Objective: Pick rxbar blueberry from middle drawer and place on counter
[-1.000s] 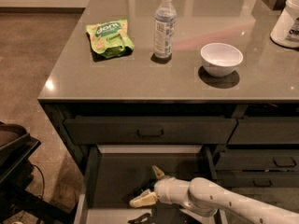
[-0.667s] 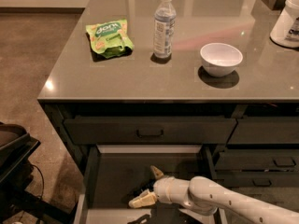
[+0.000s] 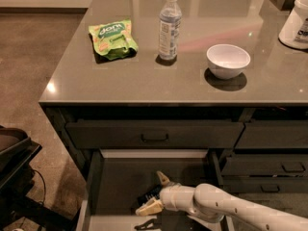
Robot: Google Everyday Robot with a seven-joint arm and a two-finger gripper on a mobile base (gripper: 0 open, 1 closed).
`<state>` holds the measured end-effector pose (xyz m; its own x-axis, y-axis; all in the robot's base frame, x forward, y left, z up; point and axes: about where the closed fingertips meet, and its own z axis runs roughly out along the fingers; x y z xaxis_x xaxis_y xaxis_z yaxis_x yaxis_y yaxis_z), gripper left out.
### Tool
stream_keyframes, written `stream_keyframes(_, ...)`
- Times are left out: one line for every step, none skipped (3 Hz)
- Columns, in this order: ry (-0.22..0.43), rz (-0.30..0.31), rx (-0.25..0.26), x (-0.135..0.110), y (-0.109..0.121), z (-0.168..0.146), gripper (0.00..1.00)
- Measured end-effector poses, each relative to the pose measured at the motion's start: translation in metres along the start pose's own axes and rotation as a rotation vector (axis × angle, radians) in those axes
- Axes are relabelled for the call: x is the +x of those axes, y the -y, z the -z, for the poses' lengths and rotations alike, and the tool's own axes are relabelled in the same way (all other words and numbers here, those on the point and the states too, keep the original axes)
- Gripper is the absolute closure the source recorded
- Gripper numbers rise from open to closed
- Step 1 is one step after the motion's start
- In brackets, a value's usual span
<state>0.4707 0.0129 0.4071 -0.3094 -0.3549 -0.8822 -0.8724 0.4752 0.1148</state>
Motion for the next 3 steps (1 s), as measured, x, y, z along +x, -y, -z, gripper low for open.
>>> stream_keyframes(-0.032,0.13,0.046,0.011,0.02,0.001,0.0)
stream_keyframes(-0.032,0.129,0.045,0.011,0.019,0.0,0.0)
stream_keyframes(-0.04,0.094,0.015,0.026,0.016,-0.008,0.0)
